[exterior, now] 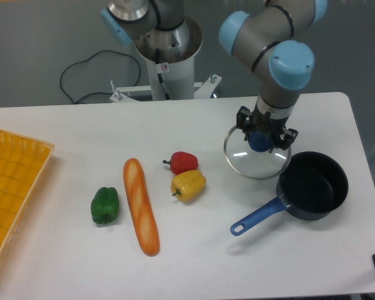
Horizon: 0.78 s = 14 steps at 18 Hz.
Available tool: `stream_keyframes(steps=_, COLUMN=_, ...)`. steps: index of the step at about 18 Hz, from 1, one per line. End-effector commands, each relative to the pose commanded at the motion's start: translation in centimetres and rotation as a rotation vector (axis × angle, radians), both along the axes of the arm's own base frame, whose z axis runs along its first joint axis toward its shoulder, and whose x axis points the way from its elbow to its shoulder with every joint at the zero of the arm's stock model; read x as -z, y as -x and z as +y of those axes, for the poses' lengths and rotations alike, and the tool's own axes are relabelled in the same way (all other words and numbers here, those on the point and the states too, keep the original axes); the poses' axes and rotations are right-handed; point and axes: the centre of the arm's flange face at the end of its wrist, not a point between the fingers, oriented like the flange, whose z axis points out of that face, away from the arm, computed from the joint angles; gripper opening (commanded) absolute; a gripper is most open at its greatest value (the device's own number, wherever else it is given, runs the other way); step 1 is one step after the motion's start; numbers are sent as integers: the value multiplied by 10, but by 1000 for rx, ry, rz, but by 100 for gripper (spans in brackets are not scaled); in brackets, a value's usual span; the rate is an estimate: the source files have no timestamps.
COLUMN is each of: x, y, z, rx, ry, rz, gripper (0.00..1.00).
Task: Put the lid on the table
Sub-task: 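Carry the glass lid by its blue knob away from the saucepan, then lower the held glass lid onto the table beside the saucepan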
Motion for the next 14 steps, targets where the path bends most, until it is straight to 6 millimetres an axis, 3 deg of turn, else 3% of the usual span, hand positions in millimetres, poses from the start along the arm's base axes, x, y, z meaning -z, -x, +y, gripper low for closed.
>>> stream_keyframes(steps=7, x=36, y=-27, z=10, rx=35, ry=-5, rz=-3, gripper=31)
stream_keyframes(steps=14, x=61, y=-40, z=9, rx=56, ry=-37, rz=-28, gripper=31)
